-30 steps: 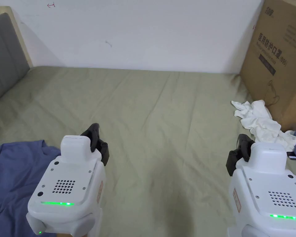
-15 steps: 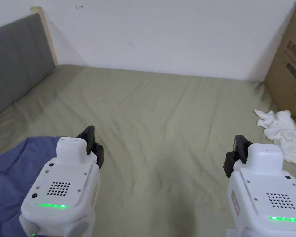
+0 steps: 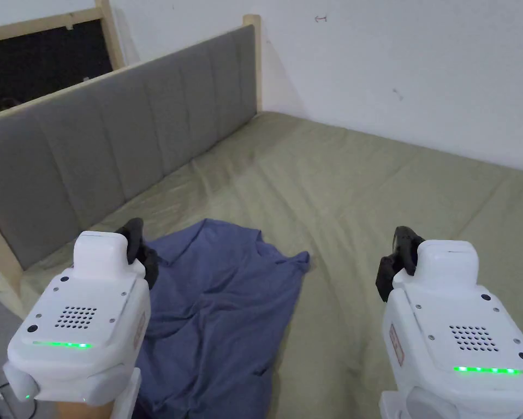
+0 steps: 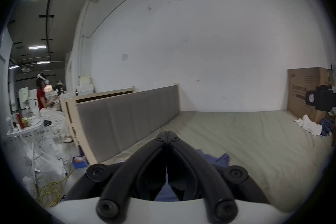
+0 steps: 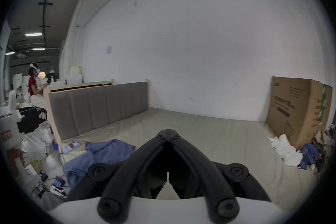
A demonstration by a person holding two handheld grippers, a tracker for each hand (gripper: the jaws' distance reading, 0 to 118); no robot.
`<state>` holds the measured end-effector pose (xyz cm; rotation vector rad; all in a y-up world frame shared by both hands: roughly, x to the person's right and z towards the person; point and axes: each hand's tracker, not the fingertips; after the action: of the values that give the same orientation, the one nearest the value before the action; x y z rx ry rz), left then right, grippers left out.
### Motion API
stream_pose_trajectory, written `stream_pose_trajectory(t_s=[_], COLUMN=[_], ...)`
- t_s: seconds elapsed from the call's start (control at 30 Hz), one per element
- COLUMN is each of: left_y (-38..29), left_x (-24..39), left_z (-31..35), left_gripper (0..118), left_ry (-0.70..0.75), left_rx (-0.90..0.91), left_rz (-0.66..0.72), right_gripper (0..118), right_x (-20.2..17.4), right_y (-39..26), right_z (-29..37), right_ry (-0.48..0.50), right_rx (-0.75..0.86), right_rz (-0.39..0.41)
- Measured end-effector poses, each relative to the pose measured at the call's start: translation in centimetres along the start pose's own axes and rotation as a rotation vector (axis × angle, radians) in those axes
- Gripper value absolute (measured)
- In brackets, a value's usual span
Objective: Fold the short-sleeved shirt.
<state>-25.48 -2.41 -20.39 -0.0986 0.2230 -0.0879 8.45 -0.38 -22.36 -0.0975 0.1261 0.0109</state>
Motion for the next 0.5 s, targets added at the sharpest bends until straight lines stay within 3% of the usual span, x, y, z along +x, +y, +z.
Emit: stream_pose_trajectory(t_s=[0.27, 0.5], left_y=[-0.6, -0.9], left_x=[-5.9, -6.4], left_z=[1.8, 0.7], left_gripper=[3, 3], left_ry=[0.129, 0.1], left_rx=[-0.02, -0.06], left_rz=[0.008, 0.022], right_gripper=[2, 2], right_x=[-5.0, -4.7], right_y=[-0.1, -0.3], right_z=[-1.1, -1.3], right_ry=[0.118, 0.123], right_rx=[0.0, -0.01], right_rz=[-0.013, -0.008])
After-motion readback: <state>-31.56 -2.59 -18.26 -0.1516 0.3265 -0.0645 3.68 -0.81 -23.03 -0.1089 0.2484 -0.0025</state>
